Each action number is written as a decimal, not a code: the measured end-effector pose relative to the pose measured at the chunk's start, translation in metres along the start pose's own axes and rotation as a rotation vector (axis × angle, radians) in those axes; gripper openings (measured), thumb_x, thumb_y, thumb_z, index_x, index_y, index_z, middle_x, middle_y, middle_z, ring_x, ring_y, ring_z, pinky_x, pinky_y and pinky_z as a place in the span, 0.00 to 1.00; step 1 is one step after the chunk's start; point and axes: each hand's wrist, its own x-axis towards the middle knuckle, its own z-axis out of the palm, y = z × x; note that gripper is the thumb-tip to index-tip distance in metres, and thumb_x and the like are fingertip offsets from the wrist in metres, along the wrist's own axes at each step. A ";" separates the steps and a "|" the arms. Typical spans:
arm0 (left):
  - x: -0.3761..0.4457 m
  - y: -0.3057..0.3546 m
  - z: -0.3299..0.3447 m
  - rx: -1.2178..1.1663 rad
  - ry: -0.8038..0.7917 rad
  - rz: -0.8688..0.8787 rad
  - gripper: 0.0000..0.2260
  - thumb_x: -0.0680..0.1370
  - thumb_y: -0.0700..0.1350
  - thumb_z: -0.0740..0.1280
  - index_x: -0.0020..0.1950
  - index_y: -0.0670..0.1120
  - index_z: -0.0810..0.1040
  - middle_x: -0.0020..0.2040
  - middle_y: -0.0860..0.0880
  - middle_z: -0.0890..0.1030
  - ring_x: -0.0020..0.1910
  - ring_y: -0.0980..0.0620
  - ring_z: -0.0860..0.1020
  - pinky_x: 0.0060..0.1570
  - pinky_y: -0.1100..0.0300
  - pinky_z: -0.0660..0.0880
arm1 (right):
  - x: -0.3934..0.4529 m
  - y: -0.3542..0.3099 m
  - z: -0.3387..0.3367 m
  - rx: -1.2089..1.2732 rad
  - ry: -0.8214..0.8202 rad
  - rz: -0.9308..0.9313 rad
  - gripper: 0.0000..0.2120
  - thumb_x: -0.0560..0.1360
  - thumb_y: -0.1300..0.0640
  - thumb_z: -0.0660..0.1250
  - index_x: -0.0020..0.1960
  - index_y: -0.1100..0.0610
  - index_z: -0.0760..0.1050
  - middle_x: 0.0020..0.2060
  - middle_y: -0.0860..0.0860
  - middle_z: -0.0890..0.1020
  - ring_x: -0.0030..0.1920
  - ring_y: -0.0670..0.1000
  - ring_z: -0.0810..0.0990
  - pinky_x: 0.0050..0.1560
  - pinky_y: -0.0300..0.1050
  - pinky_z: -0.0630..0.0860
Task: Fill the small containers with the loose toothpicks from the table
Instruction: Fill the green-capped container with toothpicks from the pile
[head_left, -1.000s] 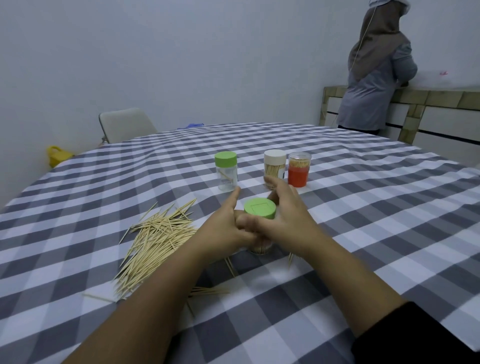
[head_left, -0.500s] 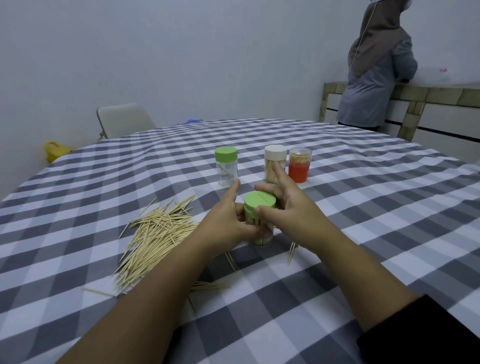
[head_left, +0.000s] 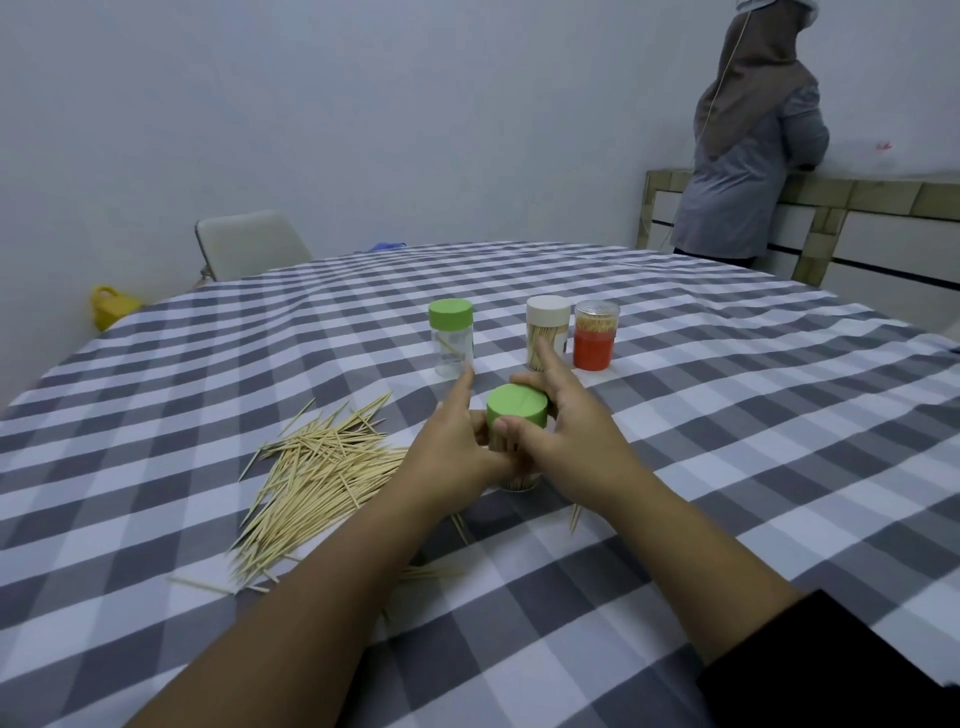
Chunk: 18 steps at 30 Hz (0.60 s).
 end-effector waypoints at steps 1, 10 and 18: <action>0.001 -0.002 0.000 0.028 -0.005 0.003 0.46 0.69 0.45 0.74 0.78 0.50 0.49 0.51 0.54 0.83 0.60 0.54 0.77 0.63 0.57 0.70 | 0.001 0.000 -0.002 -0.015 -0.020 -0.001 0.40 0.75 0.57 0.69 0.77 0.45 0.47 0.61 0.41 0.70 0.61 0.43 0.69 0.58 0.36 0.71; 0.032 0.013 -0.036 0.025 0.069 0.025 0.33 0.73 0.46 0.71 0.75 0.53 0.61 0.70 0.54 0.68 0.64 0.56 0.66 0.60 0.57 0.68 | 0.048 -0.022 -0.031 -0.239 -0.084 -0.012 0.33 0.75 0.62 0.68 0.74 0.45 0.58 0.69 0.51 0.68 0.64 0.49 0.70 0.58 0.41 0.72; 0.104 -0.005 -0.038 -0.020 0.387 -0.160 0.37 0.73 0.43 0.70 0.77 0.49 0.53 0.75 0.47 0.61 0.71 0.46 0.64 0.66 0.52 0.66 | 0.118 -0.024 -0.025 -0.798 -0.053 -0.103 0.29 0.76 0.52 0.65 0.74 0.46 0.57 0.70 0.51 0.67 0.71 0.52 0.61 0.68 0.52 0.56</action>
